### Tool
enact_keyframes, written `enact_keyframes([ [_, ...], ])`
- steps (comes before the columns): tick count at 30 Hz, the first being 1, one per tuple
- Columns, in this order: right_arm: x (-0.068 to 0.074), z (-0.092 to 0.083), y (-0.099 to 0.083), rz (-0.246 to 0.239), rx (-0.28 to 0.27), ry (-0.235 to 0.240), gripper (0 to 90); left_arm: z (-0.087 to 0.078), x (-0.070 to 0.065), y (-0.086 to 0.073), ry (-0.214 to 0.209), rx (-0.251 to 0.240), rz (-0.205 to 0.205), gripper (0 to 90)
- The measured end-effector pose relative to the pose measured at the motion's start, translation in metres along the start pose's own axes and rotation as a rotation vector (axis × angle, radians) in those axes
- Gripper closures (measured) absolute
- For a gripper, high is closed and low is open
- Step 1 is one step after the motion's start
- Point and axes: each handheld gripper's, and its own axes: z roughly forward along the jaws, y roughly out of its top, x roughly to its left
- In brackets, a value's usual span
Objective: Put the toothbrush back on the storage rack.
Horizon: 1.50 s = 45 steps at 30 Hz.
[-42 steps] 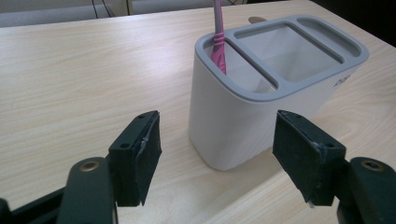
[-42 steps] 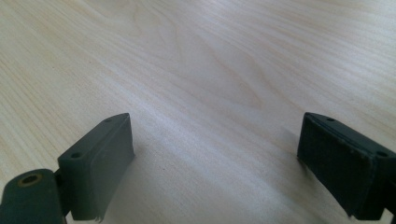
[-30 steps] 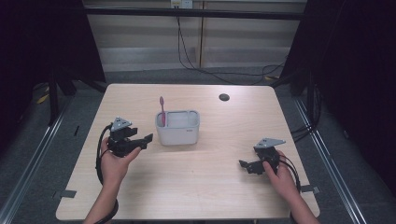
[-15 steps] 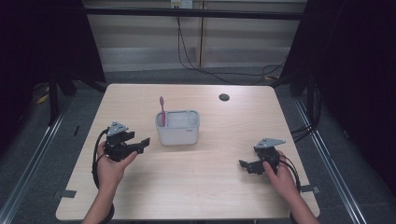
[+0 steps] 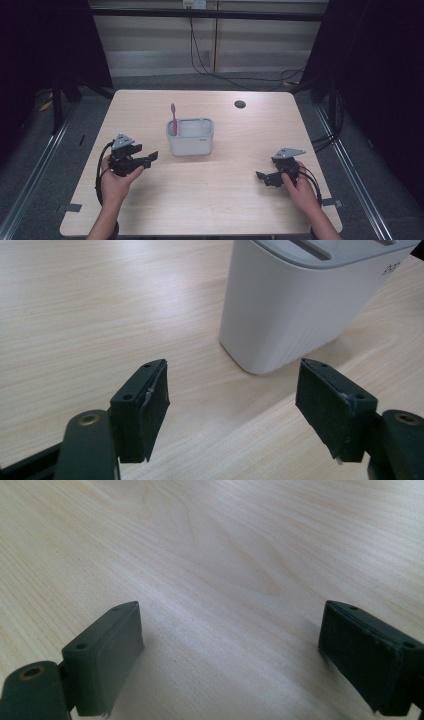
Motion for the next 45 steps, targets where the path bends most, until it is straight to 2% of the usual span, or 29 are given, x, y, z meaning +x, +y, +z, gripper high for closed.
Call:
enact_keyframes([
  [11,0.000,0.000,0.000,0.000,0.000,0.000,10.0,-0.002,0.005,-0.010,0.000,0.011,0.009,29.1],
  [17,0.000,0.000,0.000,0.000,0.000,0.000,10.0,-0.003,0.009,-0.014,-0.018,0.009,0.011,27.8],
  [21,0.000,0.000,0.000,0.000,0.000,0.000,10.0,-0.002,0.009,-0.018,-0.025,0.027,0.024,27.0],
  [22,0.000,0.000,0.000,0.000,0.000,0.000,10.0,-0.002,0.009,-0.018,-0.022,0.036,0.034,26.8],
  [33,0.000,0.000,0.000,0.000,0.000,0.000,10.0,-0.002,0.015,-0.028,-0.020,0.060,0.030,26.5],
  [42,0.000,0.000,0.000,0.000,0.000,0.000,10.0,-0.003,0.019,-0.034,-0.008,0.083,0.058,26.4],
  [45,0.000,0.000,0.000,-0.001,-0.001,0.000,10.0,-0.004,0.021,-0.036,-0.006,0.084,0.047,26.4],
])
